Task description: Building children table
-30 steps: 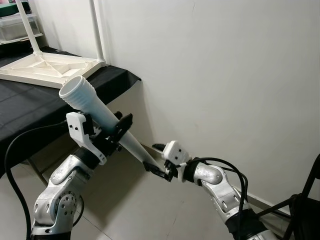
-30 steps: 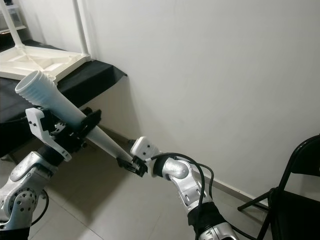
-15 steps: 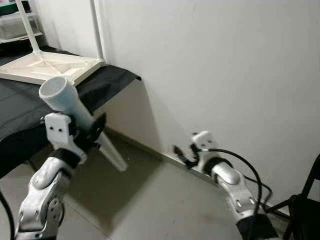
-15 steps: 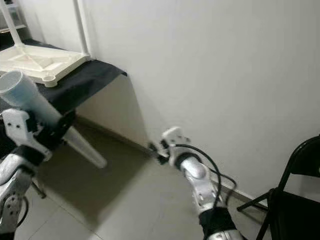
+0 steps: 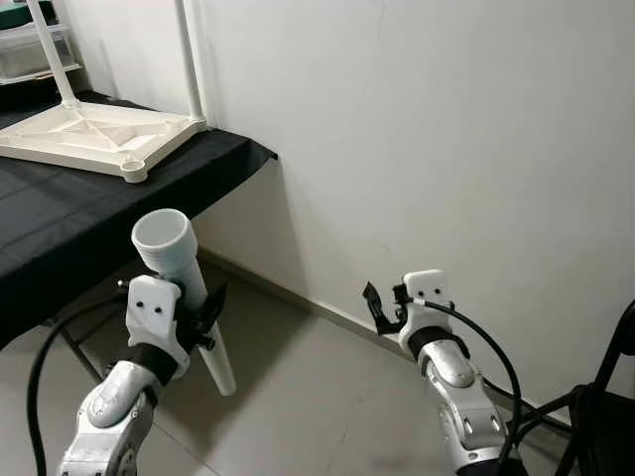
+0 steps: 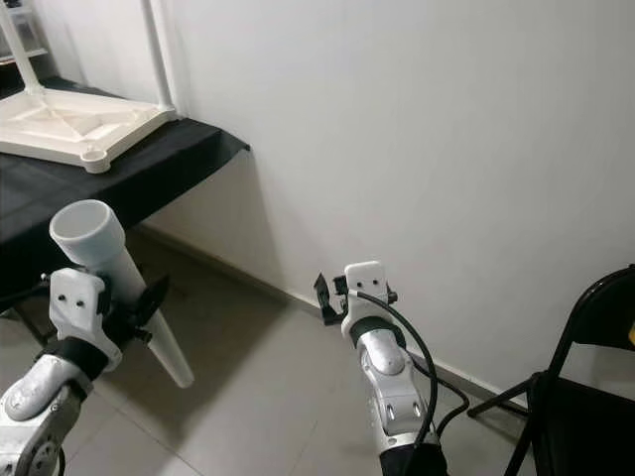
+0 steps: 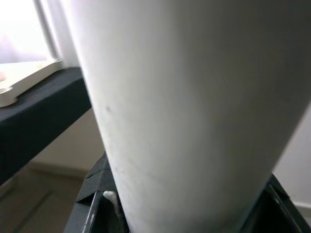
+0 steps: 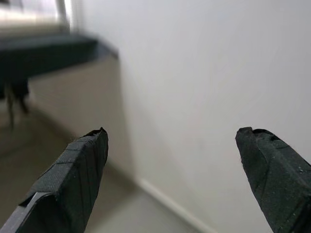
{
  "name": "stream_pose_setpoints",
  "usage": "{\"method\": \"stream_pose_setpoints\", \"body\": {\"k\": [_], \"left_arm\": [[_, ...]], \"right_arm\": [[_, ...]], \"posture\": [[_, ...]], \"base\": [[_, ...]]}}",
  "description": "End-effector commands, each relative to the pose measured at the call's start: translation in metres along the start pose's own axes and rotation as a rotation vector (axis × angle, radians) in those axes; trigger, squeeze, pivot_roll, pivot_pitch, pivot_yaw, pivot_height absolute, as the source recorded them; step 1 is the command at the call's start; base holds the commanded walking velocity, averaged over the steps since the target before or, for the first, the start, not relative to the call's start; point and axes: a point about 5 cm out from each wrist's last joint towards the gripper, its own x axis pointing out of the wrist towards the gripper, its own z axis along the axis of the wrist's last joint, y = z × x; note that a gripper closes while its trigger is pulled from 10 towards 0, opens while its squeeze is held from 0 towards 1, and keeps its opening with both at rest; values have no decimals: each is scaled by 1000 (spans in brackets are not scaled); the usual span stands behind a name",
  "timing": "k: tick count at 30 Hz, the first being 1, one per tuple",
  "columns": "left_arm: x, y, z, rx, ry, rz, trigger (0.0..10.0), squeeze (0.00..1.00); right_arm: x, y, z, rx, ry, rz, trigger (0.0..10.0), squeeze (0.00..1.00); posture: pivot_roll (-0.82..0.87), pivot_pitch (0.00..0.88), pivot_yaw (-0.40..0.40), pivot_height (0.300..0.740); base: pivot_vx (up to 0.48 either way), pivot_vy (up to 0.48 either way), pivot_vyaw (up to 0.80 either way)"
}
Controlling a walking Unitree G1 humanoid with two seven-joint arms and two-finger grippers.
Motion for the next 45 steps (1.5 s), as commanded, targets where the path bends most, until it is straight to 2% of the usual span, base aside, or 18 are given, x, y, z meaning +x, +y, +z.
{"method": "stream_pose_setpoints", "body": {"k": [1, 2, 4, 8, 11, 13, 15, 20, 22, 25, 31, 38, 43, 45], "left_arm": [[-2, 2, -7, 20, 30, 36, 10000, 0], [-2, 6, -9, 45, 50, 86, 10000, 0], [-2, 6, -9, 45, 50, 86, 10000, 0], [-4, 13, -10, 93, 82, 158, 10000, 0], [-7, 13, -11, 95, 97, 158, 10000, 0], [-16, 11, -19, 56, 161, 138, 10000, 0], [-19, 7, -21, 57, 160, 133, 10000, 0], [-19, 4, -21, 57, 147, 133, 10000, 0], [-10, 2, -14, 75, 98, 136, 10000, 0], [-5, 5, -11, 89, 85, 146, 10000, 0], [-7, 10, -10, 95, 95, 164, 10000, 0], [-7, 8, -10, 86, 92, 168, 10000, 0], [-5, 8, -9, 77, 80, 177, 10000, 0], [-3, 10, -8, 77, 70, 185, 10000, 0]], "right_arm": [[0, -1, 16, -17, -85, -22, 10000, 0], [0, 2, 29, -37, -142, -24, 10000, 0], [0, 2, 29, -37, -142, -24, 10000, 0], [-9, 8, 35, -72, -185, -16, 10000, 0], [-14, 9, 35, -61, -183, -2, 10000, 0], [-27, 9, 41, -49, -206, 30, 10000, 0], [-29, 10, 44, -60, -218, 37, 10000, 0], [-27, 12, 45, -69, -218, 38, 10000, 0], [-12, 19, 48, -135, -210, 50, 10000, 0], [-5, 23, 50, -125, -204, 63, 10000, 0], [-6, 29, 48, -102, -182, 117, 10000, 0], [-8, 32, 46, -90, -163, 154, 10000, 0], [-7, 32, 44, -73, -156, 157, 10000, 0], [-5, 32, 42, -33, -138, 153, 10000, 0]], "posture": [[-63, 0, -41, 740], [-63, 0, -42, 740], [-63, 0, -42, 740], [-60, 0, -44, 740], [-59, 0, -43, 740], [-61, 0, -44, 740], [-64, 0, -39, 740], [-61, 0, -33, 740], [-58, 0, -25, 740], [-55, 0, -28, 740], [-56, 0, -34, 740], [-60, 0, -35, 740], [-62, 0, -34, 740], [-63, 0, -33, 740]], "base": [[0, 0, 0], [0, 0, 0], [0, 0, 0], [0, 0, 0], [0, 0, 0], [0, 0, 0], [0, 0, 0], [0, 0, 0], [0, 0, 800], [0, 0, 800], [0, 0, 800], [0, 0, 800], [341, 0, 800], [457, 0, 0]]}}
